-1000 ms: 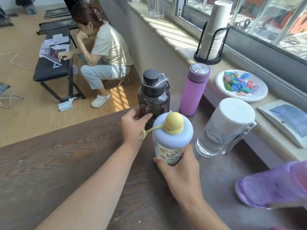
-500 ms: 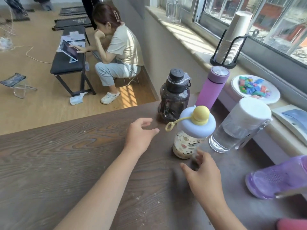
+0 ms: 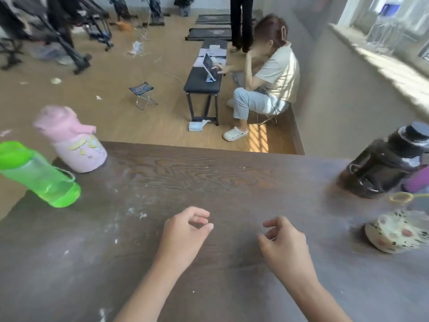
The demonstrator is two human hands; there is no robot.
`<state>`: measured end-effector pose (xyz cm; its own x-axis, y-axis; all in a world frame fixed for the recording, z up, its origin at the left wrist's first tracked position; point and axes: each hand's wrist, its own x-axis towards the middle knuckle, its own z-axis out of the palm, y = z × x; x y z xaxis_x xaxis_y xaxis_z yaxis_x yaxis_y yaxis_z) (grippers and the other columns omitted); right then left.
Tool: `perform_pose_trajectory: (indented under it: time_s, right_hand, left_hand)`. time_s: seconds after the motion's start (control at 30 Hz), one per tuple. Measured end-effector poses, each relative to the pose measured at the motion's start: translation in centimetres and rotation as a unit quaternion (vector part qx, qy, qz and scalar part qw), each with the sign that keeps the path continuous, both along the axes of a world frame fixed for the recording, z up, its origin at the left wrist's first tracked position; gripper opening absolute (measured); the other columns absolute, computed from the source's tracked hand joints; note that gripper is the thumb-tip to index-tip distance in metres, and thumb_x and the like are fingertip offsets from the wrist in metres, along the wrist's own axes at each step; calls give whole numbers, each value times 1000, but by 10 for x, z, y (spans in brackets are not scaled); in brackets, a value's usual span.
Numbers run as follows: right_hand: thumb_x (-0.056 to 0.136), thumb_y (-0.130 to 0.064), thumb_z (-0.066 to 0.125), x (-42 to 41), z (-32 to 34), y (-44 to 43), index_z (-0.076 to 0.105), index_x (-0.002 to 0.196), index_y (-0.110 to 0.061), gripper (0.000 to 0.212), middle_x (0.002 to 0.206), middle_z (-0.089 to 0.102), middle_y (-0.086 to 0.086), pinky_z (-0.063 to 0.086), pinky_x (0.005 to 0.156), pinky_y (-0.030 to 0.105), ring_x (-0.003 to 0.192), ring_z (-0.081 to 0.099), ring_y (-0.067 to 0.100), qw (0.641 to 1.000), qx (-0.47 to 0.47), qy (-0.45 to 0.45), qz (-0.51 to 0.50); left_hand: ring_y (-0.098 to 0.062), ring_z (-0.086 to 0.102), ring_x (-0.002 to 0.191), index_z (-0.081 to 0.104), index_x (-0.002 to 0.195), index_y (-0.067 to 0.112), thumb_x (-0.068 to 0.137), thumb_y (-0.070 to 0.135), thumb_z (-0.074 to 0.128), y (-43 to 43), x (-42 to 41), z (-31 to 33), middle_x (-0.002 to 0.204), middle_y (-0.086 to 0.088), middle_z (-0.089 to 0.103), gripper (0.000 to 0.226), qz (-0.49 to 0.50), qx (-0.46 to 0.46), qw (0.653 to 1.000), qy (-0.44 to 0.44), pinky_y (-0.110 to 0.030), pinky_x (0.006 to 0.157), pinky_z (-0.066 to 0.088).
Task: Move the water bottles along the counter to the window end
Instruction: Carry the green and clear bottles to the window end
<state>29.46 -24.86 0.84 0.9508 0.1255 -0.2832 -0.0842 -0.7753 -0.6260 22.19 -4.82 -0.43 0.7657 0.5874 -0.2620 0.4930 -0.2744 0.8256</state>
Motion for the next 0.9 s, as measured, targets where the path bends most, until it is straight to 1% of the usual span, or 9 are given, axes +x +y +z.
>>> perform_pose_trajectory:
  time_s: [0.13,0.23,0.3,0.47,0.6,0.77,0.8,0.87,0.9]
  right_hand:
    - [90,-22,66,-15,3,91,63,109,-20,19,87,70,-6,54,80,35,91,67,23,994,14,0,111]
    - [91,-23,67,-32,2,155,63,112,-18,22,94,70,-1,56,84,38,96,67,27,983,24,2,180]
    - [92,-24,66,-45,2,196,63,116,-16,25,100,70,3,55,84,37,98,67,29,974,27,-3,225]
    - [89,-23,65,-73,-4,287,63,120,-13,33,113,71,11,55,84,39,102,66,34,954,31,-17,299]
    - [86,-24,77,-92,-10,349,59,131,-5,51,128,65,16,47,94,35,119,60,34,936,44,-44,346]
    - [79,-27,88,-106,-15,412,54,132,-1,68,134,58,20,46,97,36,126,55,36,935,90,-42,339]
    - [78,-26,89,-108,-16,421,54,133,-2,70,135,58,19,48,100,38,127,56,35,935,103,-41,336]
    - [76,-27,91,-110,-17,435,53,136,-2,75,136,59,19,50,103,42,126,57,36,937,119,-48,326]
    - [75,-27,92,-110,-19,441,52,136,-1,77,135,59,20,50,104,43,125,58,36,939,123,-52,318]
  left_hand:
    - [-23,77,79,77,94,36,85,17,83,59,-76,-3,90,12,81,21,89,-4,996,13,-42,75,63]
    - [-18,77,76,76,92,39,86,19,83,91,-133,-5,89,25,78,22,143,1,989,25,-31,69,60]
    - [-15,77,75,75,91,40,86,20,83,106,-169,-8,88,31,76,22,172,8,985,32,-27,71,57]
    - [-18,75,68,76,90,38,84,21,85,122,-240,-15,84,33,75,20,247,19,968,37,-36,79,59]
    - [-22,72,65,78,85,33,80,16,88,119,-285,-24,74,23,78,21,325,-5,945,40,-46,85,60]
    - [-17,67,55,77,77,32,75,23,94,119,-332,-36,68,25,76,19,413,-29,909,54,-34,76,58]
    - [-14,65,54,76,75,30,74,23,95,121,-340,-38,66,19,76,20,439,-25,897,55,-32,75,56]
    - [-16,63,58,71,75,27,71,22,98,130,-353,-43,55,1,70,27,488,-5,871,53,-37,78,54]
    - [-17,64,64,70,79,25,69,22,98,135,-359,-43,60,3,68,30,509,4,859,55,-38,79,52]
